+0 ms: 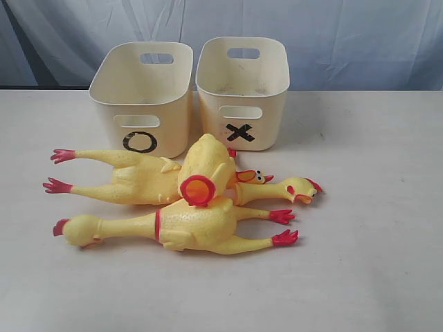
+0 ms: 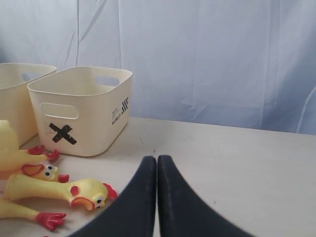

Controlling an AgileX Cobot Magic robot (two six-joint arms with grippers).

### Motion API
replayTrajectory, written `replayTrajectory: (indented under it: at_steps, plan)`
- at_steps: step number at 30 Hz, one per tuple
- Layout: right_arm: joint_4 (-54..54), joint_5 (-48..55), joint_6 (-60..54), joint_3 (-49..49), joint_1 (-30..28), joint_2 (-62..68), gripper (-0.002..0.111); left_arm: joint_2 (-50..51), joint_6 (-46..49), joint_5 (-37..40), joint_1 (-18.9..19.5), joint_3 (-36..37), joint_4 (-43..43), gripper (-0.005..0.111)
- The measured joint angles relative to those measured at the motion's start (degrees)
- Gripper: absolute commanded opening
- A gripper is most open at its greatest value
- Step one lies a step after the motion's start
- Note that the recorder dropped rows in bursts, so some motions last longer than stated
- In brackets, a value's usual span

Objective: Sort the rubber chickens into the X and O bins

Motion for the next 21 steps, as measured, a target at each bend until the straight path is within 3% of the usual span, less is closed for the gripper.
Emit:
replayTrajectory:
  at_steps: [16, 21]
  plan:
    - [11.88, -8.32, 0.34, 0.00, 0.00, 0.00, 0.001, 0.00, 0.00, 0.00, 0.00, 0.00, 0.00, 0.000]
    - [25.93, -9.02, 3.70, 0.00, 0.00, 0.00, 0.001, 0.00, 0.00, 0.00, 0.00, 0.00, 0.00, 0.000]
